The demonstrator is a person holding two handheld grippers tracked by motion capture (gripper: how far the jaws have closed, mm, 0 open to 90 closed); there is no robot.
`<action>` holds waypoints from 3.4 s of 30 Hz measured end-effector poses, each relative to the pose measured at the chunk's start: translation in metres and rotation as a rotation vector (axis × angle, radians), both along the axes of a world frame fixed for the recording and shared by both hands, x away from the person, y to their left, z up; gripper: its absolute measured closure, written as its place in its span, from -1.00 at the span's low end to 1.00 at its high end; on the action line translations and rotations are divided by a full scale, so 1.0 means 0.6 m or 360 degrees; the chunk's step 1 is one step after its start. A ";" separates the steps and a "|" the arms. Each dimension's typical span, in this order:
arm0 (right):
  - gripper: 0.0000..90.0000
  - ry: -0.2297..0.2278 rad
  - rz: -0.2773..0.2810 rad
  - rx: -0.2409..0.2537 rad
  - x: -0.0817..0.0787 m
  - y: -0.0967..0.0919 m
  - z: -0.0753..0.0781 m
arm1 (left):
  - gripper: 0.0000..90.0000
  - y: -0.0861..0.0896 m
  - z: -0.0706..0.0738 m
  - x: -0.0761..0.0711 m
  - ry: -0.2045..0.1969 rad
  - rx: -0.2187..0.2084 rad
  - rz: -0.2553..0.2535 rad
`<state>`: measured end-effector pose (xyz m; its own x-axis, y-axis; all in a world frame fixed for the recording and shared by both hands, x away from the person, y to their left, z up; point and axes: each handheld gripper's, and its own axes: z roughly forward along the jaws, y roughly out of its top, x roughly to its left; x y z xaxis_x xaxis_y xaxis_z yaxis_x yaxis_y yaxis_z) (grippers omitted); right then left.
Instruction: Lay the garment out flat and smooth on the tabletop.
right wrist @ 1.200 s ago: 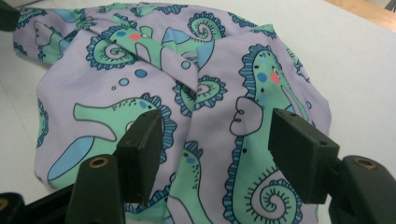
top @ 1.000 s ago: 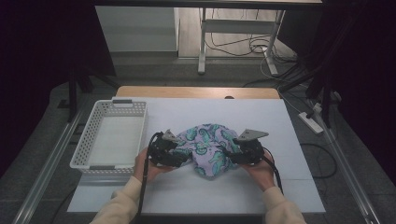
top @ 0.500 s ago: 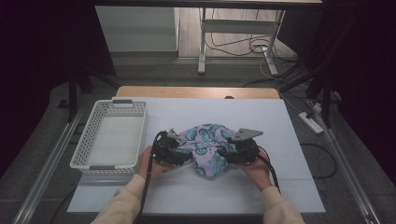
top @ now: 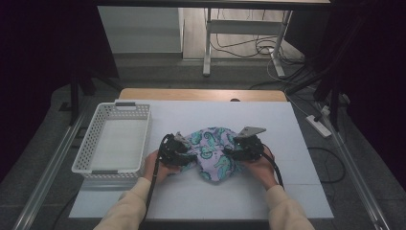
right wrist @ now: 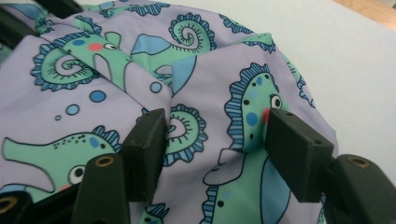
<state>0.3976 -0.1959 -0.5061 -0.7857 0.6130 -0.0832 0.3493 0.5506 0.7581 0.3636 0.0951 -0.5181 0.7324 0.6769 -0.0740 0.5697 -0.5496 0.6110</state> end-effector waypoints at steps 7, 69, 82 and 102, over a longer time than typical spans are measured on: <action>0.69 0.0071 0.0041 -0.0004 0.005 -0.003 -0.008 | 0.77 0.013 0.012 -0.006 -0.0036 -0.0074 0.0002; 0.92 -0.0291 -0.0142 0.0304 -0.048 -0.134 0.131 | 0.79 0.053 0.145 0.002 -0.0283 -0.0432 0.0102; 0.92 -0.0247 -0.0222 0.0289 -0.014 -0.143 0.131 | 0.78 0.037 0.153 0.059 -0.0213 -0.0357 0.0141; 0.33 -0.0033 -0.0450 0.0118 0.087 -0.119 0.083 | 0.21 0.039 0.099 0.147 0.0018 -0.0221 0.0362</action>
<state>0.4497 -0.2675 -0.4561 -0.5813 0.8125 -0.0443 0.4652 0.3765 0.8011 0.4521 0.1185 -0.4590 0.5614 0.8067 -0.1847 0.6760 -0.3183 0.6646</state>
